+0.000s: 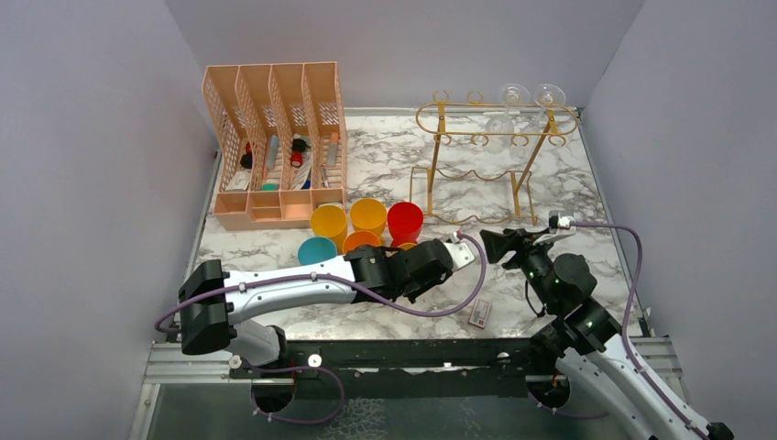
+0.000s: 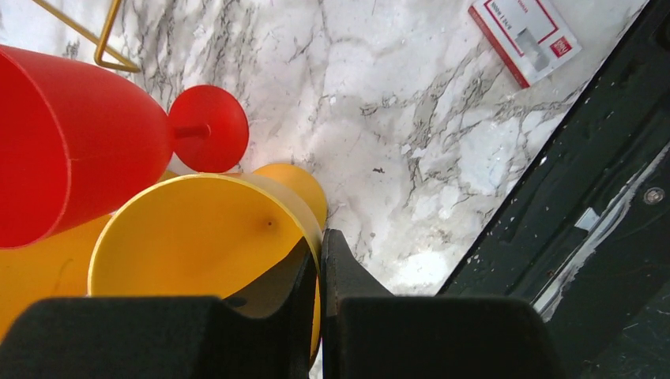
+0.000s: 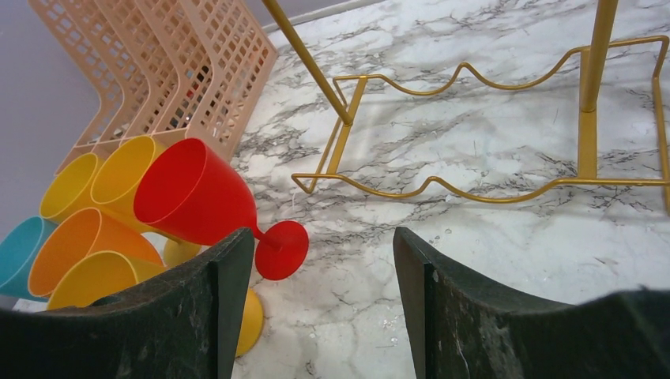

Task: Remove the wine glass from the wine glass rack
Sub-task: Place the wine glass at the center of the board, then pick up the wine glass from the wine rack.

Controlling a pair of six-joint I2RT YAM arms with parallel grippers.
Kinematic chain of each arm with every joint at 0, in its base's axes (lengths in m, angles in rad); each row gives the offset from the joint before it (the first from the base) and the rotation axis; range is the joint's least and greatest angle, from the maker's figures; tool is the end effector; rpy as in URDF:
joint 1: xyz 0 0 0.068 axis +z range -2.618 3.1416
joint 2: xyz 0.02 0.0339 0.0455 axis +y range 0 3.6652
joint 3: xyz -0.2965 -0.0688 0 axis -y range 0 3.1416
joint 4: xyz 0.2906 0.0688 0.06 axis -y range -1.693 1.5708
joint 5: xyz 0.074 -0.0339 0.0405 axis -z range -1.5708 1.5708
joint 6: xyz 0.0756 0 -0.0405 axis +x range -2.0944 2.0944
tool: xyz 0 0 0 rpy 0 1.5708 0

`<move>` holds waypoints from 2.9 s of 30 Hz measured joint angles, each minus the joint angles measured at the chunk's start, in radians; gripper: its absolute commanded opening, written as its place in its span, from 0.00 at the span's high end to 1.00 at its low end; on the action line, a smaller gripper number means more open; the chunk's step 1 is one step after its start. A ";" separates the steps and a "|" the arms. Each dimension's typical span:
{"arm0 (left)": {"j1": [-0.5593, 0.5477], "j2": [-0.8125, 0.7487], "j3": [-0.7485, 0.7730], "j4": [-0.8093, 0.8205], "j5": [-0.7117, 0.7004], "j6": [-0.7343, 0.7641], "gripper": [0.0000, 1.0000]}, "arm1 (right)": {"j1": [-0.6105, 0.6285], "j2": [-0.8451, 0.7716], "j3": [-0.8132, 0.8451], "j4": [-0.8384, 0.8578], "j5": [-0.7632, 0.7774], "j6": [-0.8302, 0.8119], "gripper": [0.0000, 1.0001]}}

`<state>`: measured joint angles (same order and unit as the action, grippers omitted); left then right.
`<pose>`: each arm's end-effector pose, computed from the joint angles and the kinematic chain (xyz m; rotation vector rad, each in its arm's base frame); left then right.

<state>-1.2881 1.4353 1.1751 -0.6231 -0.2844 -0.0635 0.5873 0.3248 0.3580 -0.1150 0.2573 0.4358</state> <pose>0.1234 -0.3486 0.2772 1.2902 2.0528 -0.2717 0.1556 0.0804 0.2657 0.0720 1.6791 0.5645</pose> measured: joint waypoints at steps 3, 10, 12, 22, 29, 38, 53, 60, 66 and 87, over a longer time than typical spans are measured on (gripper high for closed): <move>0.017 0.001 -0.030 0.016 0.017 -0.004 1.00 | 0.000 -0.005 0.000 0.000 0.000 0.008 0.32; 0.085 -0.034 -0.080 0.100 0.095 -0.018 1.00 | 0.000 -0.037 0.000 -0.001 0.000 0.009 0.32; 0.096 -0.043 -0.087 0.109 0.114 -0.024 1.00 | 0.000 -0.038 0.000 -0.002 0.000 0.009 0.32; 0.117 -0.058 -0.105 0.128 0.169 -0.052 0.94 | 0.000 -0.028 0.000 -0.014 0.000 0.018 0.31; 0.117 -0.058 -0.104 0.111 0.165 -0.048 0.78 | 0.000 -0.029 0.000 -0.014 -0.001 0.016 0.31; 0.117 -0.059 -0.089 0.088 0.144 -0.045 0.65 | 0.000 -0.029 0.000 -0.014 -0.001 0.016 0.30; 0.121 -0.149 -0.038 0.095 0.106 -0.029 0.39 | 0.000 -0.044 0.016 -0.004 -0.032 0.017 0.00; 0.188 -0.290 -0.058 0.186 0.092 -0.042 0.19 | 0.000 -0.101 0.030 0.101 -0.177 0.004 0.00; 0.284 -0.360 -0.058 0.218 0.085 -0.067 0.11 | 0.000 -0.019 0.129 0.118 -0.266 -0.023 0.00; 0.665 -0.425 -0.058 0.107 0.021 -0.283 0.06 | 0.001 0.465 0.713 0.041 -0.113 -0.225 0.00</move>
<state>-0.6235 1.0107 1.1168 -0.5163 -0.2634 -0.3462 0.5880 0.7898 1.0710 -0.0742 0.1444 0.2111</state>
